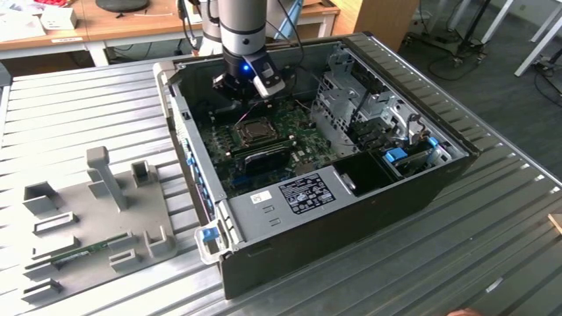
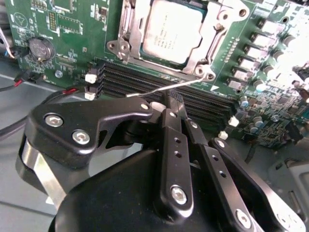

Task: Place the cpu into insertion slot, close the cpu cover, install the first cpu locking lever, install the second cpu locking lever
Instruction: 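Install the first cpu locking lever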

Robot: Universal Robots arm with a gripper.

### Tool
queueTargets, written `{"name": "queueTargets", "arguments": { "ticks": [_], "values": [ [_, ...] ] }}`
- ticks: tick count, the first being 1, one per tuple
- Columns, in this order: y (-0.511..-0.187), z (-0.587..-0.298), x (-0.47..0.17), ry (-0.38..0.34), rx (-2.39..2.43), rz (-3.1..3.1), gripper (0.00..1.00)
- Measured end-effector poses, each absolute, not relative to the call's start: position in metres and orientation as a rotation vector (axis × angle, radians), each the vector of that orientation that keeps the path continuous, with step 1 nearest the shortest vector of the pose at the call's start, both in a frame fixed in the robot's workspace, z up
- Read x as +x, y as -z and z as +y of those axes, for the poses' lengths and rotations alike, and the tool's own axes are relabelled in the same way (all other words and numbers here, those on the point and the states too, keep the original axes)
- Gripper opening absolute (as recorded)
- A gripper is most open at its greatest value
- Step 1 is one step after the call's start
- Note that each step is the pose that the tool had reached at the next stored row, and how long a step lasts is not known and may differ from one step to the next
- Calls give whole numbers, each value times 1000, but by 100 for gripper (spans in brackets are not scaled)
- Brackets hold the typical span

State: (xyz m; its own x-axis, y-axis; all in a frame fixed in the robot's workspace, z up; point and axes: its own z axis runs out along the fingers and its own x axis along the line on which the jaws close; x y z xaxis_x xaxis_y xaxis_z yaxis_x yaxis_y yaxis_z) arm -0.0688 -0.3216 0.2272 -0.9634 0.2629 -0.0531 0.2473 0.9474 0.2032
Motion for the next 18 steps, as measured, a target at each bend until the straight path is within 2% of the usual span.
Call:
{"name": "queueTargets", "arguments": {
  "ticks": [18],
  "values": [
    [-224, -321, -63, -340, 398, 3020, 10]
  ]
}}
